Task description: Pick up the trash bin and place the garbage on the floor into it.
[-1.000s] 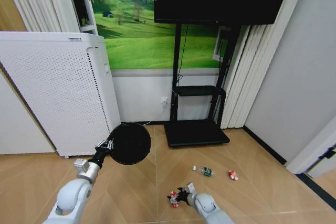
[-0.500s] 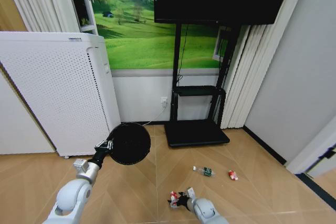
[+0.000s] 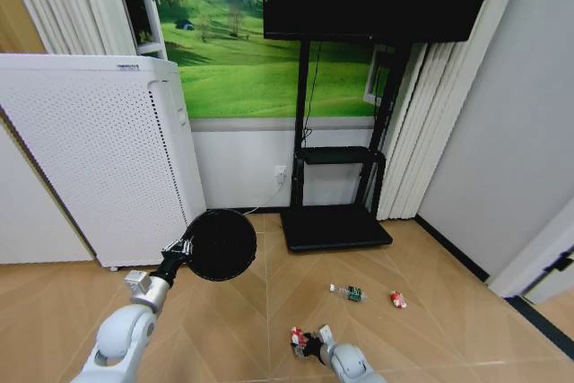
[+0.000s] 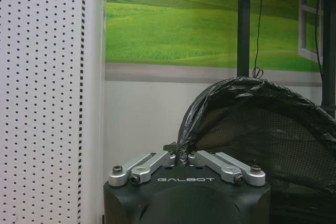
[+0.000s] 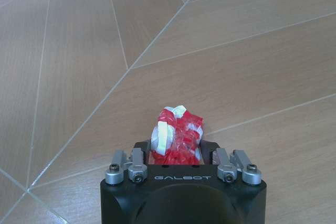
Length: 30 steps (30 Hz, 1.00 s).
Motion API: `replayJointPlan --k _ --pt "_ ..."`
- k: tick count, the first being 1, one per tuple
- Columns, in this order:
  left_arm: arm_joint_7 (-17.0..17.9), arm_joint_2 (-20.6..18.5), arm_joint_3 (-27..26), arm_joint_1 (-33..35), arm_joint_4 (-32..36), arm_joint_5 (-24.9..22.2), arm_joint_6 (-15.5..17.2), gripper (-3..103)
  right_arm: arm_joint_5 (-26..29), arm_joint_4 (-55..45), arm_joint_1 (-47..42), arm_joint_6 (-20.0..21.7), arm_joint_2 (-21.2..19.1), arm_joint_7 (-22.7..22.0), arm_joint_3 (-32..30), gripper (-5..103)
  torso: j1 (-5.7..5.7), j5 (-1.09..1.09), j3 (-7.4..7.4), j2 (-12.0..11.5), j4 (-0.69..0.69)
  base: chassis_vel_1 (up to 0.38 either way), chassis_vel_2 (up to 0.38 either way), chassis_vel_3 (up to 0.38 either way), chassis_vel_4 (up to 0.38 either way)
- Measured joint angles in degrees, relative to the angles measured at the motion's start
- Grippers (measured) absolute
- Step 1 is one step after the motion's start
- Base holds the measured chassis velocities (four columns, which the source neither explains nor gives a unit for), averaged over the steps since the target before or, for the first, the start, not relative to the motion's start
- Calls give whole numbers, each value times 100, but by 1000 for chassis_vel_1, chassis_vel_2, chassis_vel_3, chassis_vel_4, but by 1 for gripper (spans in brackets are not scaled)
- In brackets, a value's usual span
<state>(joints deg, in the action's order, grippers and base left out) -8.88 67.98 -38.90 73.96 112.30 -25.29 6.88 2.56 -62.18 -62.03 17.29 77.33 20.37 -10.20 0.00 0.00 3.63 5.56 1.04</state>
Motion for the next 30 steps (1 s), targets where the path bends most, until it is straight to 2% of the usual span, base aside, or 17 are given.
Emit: replayJointPlan --k 1,3,10,12,15,16,18,20,21,23,24,26,27,30 --pt "0 0 0 0 0 0 0 4 0 0 0 0 0 0 0 53 0 0 0 0 0 0 0 0 0" --pt "-16 16 -5 -4 -23 2 -8 4 -8 -22 -24 -32 3 -39 -11 46 0 0 0 0 0 0 0 0 0" --pt "-21 56 -8 -26 -139 54 -15 4 37 -553 -201 -39 -46 -214 -364 44 0 -1 0 0 0 0 0 0 0" --pt "-8 117 -41 -71 -314 101 -55 4 349 -1299 -413 64 -199 -301 -927 44 0 0 0 0 0 0 0 0 0" --pt "4 153 -47 -93 -370 98 -62 4 556 -1627 -512 137 -295 -329 -1195 44 0 0 0 0 0 0 0 0 0" --pt "74 220 -61 -150 -449 58 -49 4 918 -2049 -653 194 -458 -429 -1537 44 0 0 0 0 1 0 0 0 0" --pt "104 246 -62 -179 -485 38 -39 4 1053 -2180 -692 208 -502 -479 -1621 44 0 -2 0 0 1 0 0 0 0" --pt "189 343 -8 -313 -704 2 0 4 1644 -2756 -804 283 -647 -660 -1936 44 0 -1 0 0 1 0 0 0 0" --pt "189 343 -8 -313 -704 2 0 4 1644 -2756 -804 283 -647 -660 -1936 44 0 -1 0 0 1 0 0 0 0" --pt "295 429 180 -447 -999 -146 61 4 2032 -3363 -847 466 -718 -686 -2151 44 0 1 0 0 0 0 0 0 0" --pt "295 429 180 -447 -999 -146 61 4 2032 -3363 -847 466 -718 -686 -2151 44 0 1 0 0 0 0 0 0 0" --pt "434 576 539 -644 -1383 -319 167 4 2426 -4010 -880 637 -780 -793 -2230 44 0 -2 0 0 0 0 0 0 0" --pt "434 576 539 -644 -1383 -319 167 4 2426 -4010 -880 637 -780 -793 -2230 44 0 -2 0 0 0 0 0 0 0" --pt "662 869 1081 -969 -1916 -333 196 4 2651 -4688 -988 745 -876 -903 -2223 44 0 -2 0 0 0 0 0 0 0"
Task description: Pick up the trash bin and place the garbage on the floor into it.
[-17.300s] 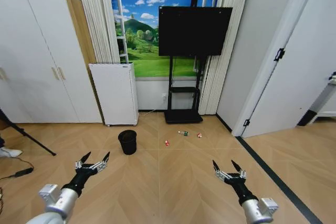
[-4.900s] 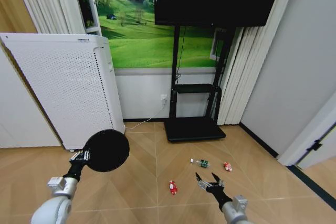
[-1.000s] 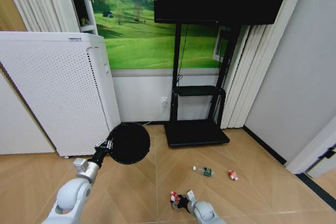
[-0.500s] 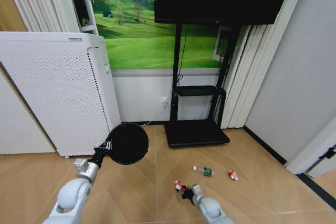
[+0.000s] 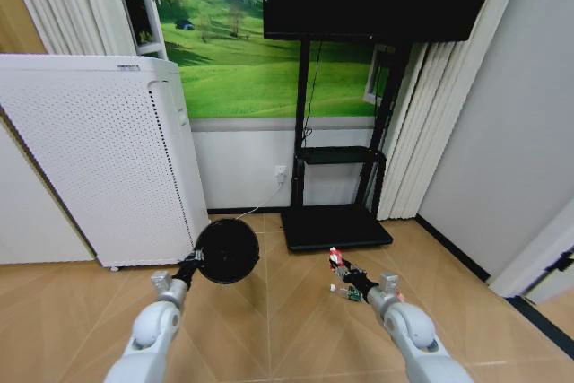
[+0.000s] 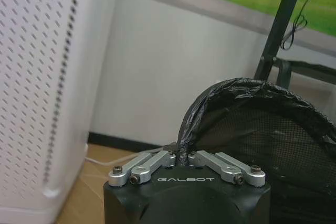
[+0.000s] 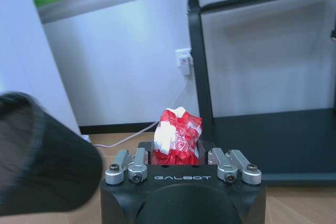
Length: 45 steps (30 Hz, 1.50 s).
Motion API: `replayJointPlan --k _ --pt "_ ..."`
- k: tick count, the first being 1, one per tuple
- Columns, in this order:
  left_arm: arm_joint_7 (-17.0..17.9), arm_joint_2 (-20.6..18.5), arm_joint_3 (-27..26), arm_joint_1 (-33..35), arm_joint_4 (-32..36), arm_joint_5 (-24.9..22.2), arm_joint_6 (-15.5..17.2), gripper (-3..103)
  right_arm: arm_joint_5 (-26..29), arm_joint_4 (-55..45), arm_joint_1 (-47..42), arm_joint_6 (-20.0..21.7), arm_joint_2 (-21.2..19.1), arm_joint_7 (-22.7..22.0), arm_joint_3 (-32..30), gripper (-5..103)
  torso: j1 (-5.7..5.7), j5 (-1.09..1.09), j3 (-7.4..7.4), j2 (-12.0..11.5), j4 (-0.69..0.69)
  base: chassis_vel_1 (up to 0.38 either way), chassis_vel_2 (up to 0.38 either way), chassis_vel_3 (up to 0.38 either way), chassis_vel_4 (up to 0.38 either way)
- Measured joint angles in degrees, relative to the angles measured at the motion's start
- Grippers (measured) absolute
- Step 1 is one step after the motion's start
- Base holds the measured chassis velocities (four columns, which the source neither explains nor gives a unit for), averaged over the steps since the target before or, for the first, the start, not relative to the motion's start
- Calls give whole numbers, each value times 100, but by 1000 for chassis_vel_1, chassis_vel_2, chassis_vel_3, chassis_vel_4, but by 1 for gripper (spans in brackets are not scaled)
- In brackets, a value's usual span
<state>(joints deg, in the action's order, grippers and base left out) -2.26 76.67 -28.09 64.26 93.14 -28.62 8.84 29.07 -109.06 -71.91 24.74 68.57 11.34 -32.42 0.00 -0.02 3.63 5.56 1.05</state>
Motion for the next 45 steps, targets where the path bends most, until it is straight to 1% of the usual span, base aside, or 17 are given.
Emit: replayJointPlan --k 4,6,7,9,10,12,17,20,21,24,25,28,29,31,36,42,45 --pt "142 232 373 -189 -221 3 25 4 10 -297 -123 6 -57 -2 119 44 0 3 0 0 1 0 0 0 0" --pt "323 462 810 -361 -344 4 62 4 -36 -444 -160 9 -30 13 333 44 0 -1 0 0 1 0 0 0 0" --pt "323 462 810 -361 -344 4 62 4 -36 -444 -160 9 -30 13 333 44 0 -1 0 0 1 0 0 0 0" --pt "478 584 1273 -502 -458 18 74 4 -95 -548 -90 39 47 15 561 44 0 1 0 0 1 0 0 0 0" --pt "478 584 1273 -502 -458 18 74 4 -95 -548 -90 39 47 15 561 44 0 1 0 0 1 0 0 0 0" --pt "580 639 1649 -603 -522 45 87 4 -164 -568 0 80 66 15 813 44 0 1 0 1 1 0 0 0 0" --pt "634 780 1879 -653 -644 122 103 4 -466 -326 133 105 53 -32 1225 44 0 1 0 0 1 0 0 0 0" --pt "660 827 1943 -656 -675 186 103 4 -600 -130 224 131 143 -244 1412 42 0 1 0 0 0 0 0 0 0" --pt "675 816 1965 -650 -653 192 107 4 -653 -59 257 116 178 -308 1431 48 0 1 0 0 -1 0 0 0 0" --pt "680 786 1970 -633 -592 190 125 4 -675 -36 262 112 193 -365 1426 53 0 2 0 0 -1 0 0 0 0" --pt "677 766 1955 -622 -559 190 128 4 -673 -54 232 112 188 -391 1397 65 0 2 0 0 -1 0 0 0 0" --pt "657 746 1882 -608 -527 191 136 4 -656 -146 158 110 185 -435 1307 70 0 2 0 0 0 0 0 0 0" --pt "648 745 1818 -602 -503 192 137 4 -613 -235 103 93 177 -513 1249 70 0 2 0 0 -1 0 0 0 0" --pt "646 745 1732 -583 -452 193 137 4 -478 -378 42 87 183 -689 1120 86 0 2 0 0 -1 0 0 0 0" --pt "647 605 1463 -414 -122 223 155 4 -94 -545 -35 26 209 -1207 632 99 0 3 -1 0 1 0 0 0 0" --pt "639 291 851 -1 529 411 220 4 -51 -224 42 -98 185 -1459 236 100 0 3 -1 0 -1 0 0 0 0" --pt "546 -43 435 419 1152 474 261 4 -220 54 41 -107 263 -1489 102 100 0 3 -1 0 -2 0 0 0 0"
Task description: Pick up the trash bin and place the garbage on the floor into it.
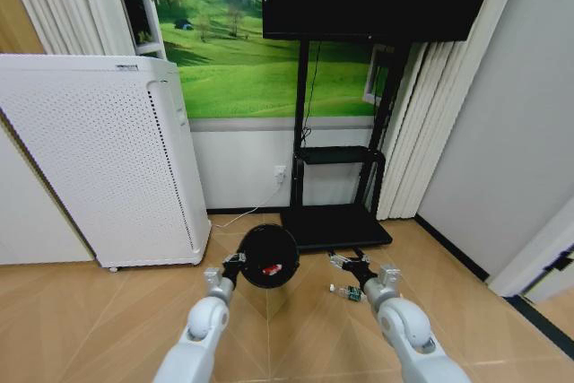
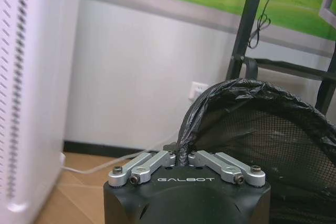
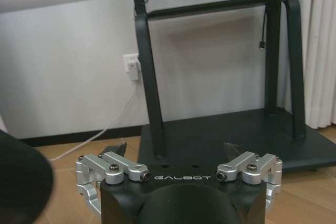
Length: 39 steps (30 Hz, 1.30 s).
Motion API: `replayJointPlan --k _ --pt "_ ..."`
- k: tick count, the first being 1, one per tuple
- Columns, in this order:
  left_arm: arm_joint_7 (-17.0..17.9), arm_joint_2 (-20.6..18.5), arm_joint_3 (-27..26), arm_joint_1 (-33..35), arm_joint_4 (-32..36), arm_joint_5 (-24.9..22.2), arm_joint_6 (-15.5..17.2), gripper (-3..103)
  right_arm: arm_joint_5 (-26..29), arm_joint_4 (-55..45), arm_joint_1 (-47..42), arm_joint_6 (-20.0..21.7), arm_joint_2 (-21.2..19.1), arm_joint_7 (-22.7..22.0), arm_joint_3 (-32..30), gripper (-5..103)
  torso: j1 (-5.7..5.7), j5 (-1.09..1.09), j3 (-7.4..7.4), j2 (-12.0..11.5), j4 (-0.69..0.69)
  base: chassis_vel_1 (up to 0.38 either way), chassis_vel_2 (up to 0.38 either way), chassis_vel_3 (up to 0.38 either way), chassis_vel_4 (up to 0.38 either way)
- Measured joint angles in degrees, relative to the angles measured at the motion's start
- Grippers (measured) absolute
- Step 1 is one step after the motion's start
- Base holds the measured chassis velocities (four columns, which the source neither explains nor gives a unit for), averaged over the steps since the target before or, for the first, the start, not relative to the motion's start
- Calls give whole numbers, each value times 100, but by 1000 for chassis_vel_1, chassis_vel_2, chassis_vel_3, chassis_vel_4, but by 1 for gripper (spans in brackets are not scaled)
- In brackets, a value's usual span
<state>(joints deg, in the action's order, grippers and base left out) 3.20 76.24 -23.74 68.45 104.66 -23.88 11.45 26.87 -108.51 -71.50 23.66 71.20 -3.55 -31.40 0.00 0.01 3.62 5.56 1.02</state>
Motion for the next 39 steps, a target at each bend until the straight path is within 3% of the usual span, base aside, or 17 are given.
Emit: replayJointPlan --k 10,23,25,30,37,39 --pt "-251 -347 -566 736 710 -84 63 4 -121 245 -30 -32 34 166 4 100 0 1 0 0 1 -12 -17 18 29" --pt "-297 -229 -525 653 621 -93 57 4 -167 285 -44 -36 34 199 51 100 0 -5 0 0 3 -177 -175 187 180" --pt "-296 -229 -520 641 618 -94 56 4 -167 295 -44 -48 35 202 57 100 -1 3 0 1 3 -269 -265 293 251" --pt "-273 -217 -504 623 612 -106 54 4 -222 451 -38 -325 48 215 161 100 -1 -3 0 1 1 -270 -285 285 281" --pt "-168 -256 -468 478 681 -277 101 4 -684 1769 362 -589 50 766 527 100 0 -1 1 0 5 -118 -166 131 91" --pt "-124 -313 -470 418 733 -345 129 4 -1063 2497 685 -716 47 1235 711 100 -1 -2 1 0 3 37 13 -23 -14"
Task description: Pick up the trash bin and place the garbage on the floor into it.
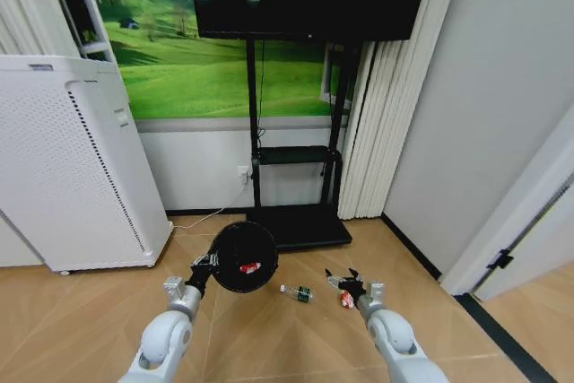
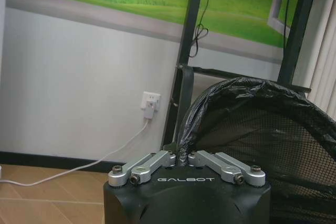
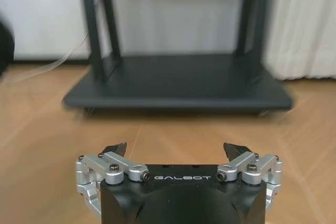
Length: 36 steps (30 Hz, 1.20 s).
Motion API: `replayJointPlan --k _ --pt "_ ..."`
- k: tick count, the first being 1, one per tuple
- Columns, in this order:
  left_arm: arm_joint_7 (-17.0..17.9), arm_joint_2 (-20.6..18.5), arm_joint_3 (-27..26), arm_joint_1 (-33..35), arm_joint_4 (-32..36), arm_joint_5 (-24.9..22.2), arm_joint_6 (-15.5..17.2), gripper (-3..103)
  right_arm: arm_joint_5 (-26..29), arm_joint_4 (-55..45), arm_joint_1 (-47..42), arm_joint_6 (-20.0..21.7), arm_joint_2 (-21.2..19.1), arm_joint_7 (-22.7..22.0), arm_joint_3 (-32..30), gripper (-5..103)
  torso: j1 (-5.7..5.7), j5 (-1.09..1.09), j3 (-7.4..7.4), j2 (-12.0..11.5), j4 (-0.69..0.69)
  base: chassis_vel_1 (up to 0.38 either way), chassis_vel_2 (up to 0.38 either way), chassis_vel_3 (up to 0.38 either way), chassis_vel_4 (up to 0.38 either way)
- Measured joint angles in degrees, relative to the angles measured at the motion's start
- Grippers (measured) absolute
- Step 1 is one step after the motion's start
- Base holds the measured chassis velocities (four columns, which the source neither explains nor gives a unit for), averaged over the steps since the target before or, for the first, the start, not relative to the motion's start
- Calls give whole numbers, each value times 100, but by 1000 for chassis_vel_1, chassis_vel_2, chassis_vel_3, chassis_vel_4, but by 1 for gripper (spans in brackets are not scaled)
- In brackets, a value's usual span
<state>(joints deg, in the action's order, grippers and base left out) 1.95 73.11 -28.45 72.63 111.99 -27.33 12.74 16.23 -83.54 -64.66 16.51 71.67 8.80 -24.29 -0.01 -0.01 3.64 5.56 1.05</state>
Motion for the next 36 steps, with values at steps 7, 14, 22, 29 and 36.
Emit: replayJointPlan --k 7,14,22,29,36 --pt "9 -99 -43 41 98 -59 30 4 -1031 1485 1087 -476 -281 1463 903 100 0 0 0 0 -4 56 53 -45 -42" --pt "-27 4 -161 250 241 -57 31 4 -2219 2364 2357 -1104 -855 3129 1880 100 0 5 -1 0 0 -9 -15 3 3" --pt "-75 7 31 72 163 -35 31 4 -2650 2623 2927 -1043 -891 3504 2353 100 0 2 0 0 -2 0 0 0 0" --pt "457 107 -43 42 318 -814 183 4 -3018 2788 3047 -928 -525 3447 2582 100 0 1 0 0 -4 -4 -3 -2 -7" --pt "779 80 -434 -103 515 -1360 269 4 -1974 2503 2710 -754 -535 2927 2384 100 0 2 0 0 -1 0 0 0 0"
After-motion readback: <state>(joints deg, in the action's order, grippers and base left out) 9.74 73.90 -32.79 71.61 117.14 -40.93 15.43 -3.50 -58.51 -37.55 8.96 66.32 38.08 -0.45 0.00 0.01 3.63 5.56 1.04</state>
